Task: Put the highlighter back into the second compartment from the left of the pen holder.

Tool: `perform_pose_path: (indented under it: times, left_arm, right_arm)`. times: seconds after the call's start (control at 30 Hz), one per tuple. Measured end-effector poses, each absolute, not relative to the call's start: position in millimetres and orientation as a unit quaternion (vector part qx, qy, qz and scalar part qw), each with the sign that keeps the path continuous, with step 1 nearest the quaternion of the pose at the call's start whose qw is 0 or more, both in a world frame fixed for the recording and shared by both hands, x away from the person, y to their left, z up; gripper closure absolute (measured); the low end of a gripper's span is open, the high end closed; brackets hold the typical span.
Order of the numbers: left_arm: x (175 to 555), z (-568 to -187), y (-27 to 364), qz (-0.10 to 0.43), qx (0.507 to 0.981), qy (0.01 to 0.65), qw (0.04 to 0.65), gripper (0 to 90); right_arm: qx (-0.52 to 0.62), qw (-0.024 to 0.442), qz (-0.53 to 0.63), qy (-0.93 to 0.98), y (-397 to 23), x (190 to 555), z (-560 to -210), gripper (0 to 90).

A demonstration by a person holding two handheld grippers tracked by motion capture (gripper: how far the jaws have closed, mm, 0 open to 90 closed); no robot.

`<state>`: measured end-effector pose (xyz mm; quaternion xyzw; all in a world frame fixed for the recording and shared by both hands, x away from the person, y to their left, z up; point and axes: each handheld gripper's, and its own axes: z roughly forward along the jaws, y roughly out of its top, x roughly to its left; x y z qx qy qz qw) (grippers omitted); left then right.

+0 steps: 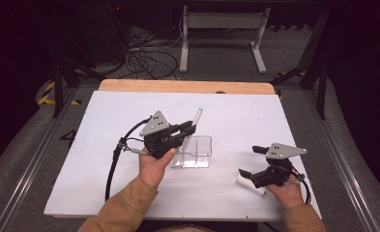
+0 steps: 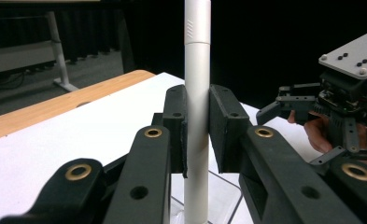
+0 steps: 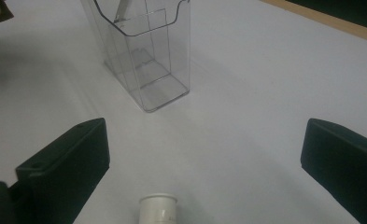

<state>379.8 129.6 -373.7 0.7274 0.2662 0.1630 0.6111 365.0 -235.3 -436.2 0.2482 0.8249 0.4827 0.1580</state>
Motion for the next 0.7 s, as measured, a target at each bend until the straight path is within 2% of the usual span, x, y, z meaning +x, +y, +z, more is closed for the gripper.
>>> perform_pose_path:
  times: [0.7]
  left_arm:
    - [384.5, -380.8, 122.7, 0.16, 0.731, 0.269, 0.606, 78.0]
  right_arm:
    - [0.247, 0.157, 0.483, 0.825, -235.4, 364.7, -436.2, 1.6]
